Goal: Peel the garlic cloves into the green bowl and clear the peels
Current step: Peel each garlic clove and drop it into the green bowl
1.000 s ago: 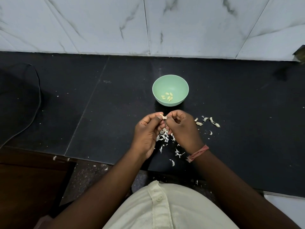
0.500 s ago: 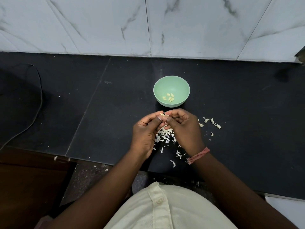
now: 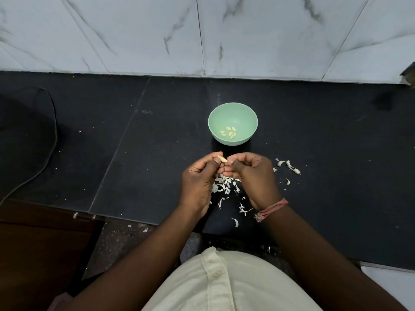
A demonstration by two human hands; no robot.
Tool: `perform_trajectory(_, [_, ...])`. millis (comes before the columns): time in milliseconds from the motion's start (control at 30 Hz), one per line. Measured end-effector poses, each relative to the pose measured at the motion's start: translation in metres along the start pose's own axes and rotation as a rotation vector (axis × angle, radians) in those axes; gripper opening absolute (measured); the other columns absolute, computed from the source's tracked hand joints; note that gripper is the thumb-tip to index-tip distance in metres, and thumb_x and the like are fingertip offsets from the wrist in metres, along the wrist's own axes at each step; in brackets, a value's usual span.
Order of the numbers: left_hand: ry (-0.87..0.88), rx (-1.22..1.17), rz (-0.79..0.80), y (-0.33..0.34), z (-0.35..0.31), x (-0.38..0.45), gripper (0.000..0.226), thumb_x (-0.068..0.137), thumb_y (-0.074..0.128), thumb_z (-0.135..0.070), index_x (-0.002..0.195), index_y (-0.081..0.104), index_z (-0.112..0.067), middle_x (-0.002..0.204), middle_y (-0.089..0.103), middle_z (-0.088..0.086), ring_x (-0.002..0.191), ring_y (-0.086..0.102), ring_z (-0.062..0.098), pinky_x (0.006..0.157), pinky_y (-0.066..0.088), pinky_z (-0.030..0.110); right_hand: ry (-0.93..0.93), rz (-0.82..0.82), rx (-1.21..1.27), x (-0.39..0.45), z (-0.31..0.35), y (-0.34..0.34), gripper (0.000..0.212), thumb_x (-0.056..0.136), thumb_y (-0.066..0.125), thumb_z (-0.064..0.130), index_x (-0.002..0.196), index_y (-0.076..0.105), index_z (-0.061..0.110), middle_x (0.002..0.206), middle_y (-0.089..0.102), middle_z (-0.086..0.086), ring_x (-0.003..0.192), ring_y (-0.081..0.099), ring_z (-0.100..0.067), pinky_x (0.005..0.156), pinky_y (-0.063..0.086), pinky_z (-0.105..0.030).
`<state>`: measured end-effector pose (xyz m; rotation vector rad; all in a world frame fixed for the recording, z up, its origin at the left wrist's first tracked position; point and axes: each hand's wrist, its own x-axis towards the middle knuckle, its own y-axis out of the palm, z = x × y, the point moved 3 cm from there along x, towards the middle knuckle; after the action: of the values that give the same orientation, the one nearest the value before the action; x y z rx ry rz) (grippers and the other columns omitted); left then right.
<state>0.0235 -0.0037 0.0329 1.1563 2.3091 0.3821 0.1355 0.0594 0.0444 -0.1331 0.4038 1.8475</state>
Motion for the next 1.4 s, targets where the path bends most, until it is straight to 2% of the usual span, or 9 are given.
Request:
perform_trajectory(133, [-0.014,-0.051,0.002,-0.001,0.001,0.002,0.017,0.094,0.062,0.0,0.108,0.072,0.0,0.091,0.074,0.016,0.078,0.068,0.016,0.077,0.058,0.021,-0.131,0.011,-0.172,-0.001,0.002,0.001,0.01,0.094,0.065,0.0,0.1,0.072,-0.002,0.084,0.075,-0.018,0.078,0.075,-0.03,0.074,0.063,-0.033])
perform_trajectory(267, [-0.026,-0.1,0.01,0.0,0.001,0.001,0.019,0.095,0.059,0.001,0.111,0.069,0.0,0.093,0.075,0.014,0.084,0.072,0.015,0.078,0.058,0.021,-0.18,0.034,-0.229,-0.005,0.003,0.003,0.009,0.092,0.068,0.002,0.099,0.074,0.002,0.083,0.076,-0.011,0.074,0.074,-0.019,0.07,0.059,-0.024])
perform_trajectory(367, [-0.029,-0.086,0.024,0.001,0.001,0.001,0.018,0.095,0.059,0.001,0.111,0.069,0.0,0.092,0.075,0.014,0.083,0.072,0.015,0.079,0.058,0.021,-0.225,0.004,-0.25,-0.006,0.005,0.001,0.008,0.092,0.067,0.001,0.093,0.075,0.002,0.078,0.076,-0.009,0.071,0.073,-0.024,0.067,0.059,-0.025])
perform_trajectory(500, [-0.032,-0.046,0.046,0.003,-0.001,0.001,0.02,0.093,0.063,-0.002,0.111,0.07,0.002,0.091,0.073,0.014,0.082,0.069,0.015,0.077,0.057,0.021,-0.227,-0.034,-0.285,-0.004,0.007,-0.003,0.007,0.091,0.07,0.003,0.088,0.076,0.005,0.075,0.076,-0.006,0.068,0.074,-0.025,0.066,0.06,-0.029])
perform_trajectory(667, [-0.062,0.06,0.003,0.001,-0.002,0.007,0.012,0.092,0.063,0.001,0.101,0.071,0.002,0.08,0.073,0.011,0.069,0.066,0.014,0.068,0.057,0.019,-0.225,0.0,-0.317,-0.006,0.009,-0.002,0.01,0.089,0.07,0.001,0.084,0.077,0.006,0.071,0.075,-0.006,0.067,0.073,-0.028,0.066,0.062,-0.031])
perform_trajectory(800, [-0.119,0.144,0.01,-0.001,-0.002,0.007,0.013,0.095,0.06,-0.001,0.096,0.072,0.003,0.076,0.071,0.014,0.066,0.063,0.017,0.069,0.058,0.022,-0.187,0.054,-0.334,-0.005,0.006,-0.003,0.016,0.09,0.066,-0.002,0.08,0.077,0.005,0.069,0.074,-0.007,0.063,0.071,-0.022,0.064,0.061,-0.032])
perform_trajectory(1100, [-0.266,0.046,0.111,0.0,-0.009,0.009,0.016,0.099,0.053,-0.001,0.1,0.069,0.002,0.078,0.07,0.013,0.066,0.066,0.014,0.066,0.058,0.018,-0.159,0.076,-0.343,-0.006,0.009,-0.002,0.016,0.094,0.06,-0.004,0.085,0.073,-0.001,0.072,0.072,-0.013,0.056,0.063,-0.011,0.054,0.051,-0.019])
perform_trajectory(1200, [-0.265,0.023,0.117,-0.001,-0.007,0.008,0.019,0.099,0.051,0.003,0.101,0.069,0.0,0.079,0.069,0.012,0.068,0.066,0.012,0.069,0.059,0.018,-0.172,0.05,-0.385,-0.005,0.005,-0.001,0.017,0.094,0.06,-0.002,0.085,0.072,0.006,0.074,0.073,-0.011,0.058,0.067,-0.013,0.057,0.055,-0.025])
perform_trajectory(1400, [-0.234,0.018,0.114,-0.007,-0.005,0.008,0.018,0.097,0.054,0.002,0.107,0.07,0.0,0.082,0.07,0.012,0.071,0.069,0.014,0.07,0.059,0.019,-0.197,0.013,-0.466,-0.004,0.0,-0.002,0.012,0.09,0.065,0.013,0.083,0.072,0.02,0.072,0.074,0.0,0.064,0.072,-0.021,0.069,0.062,-0.049])
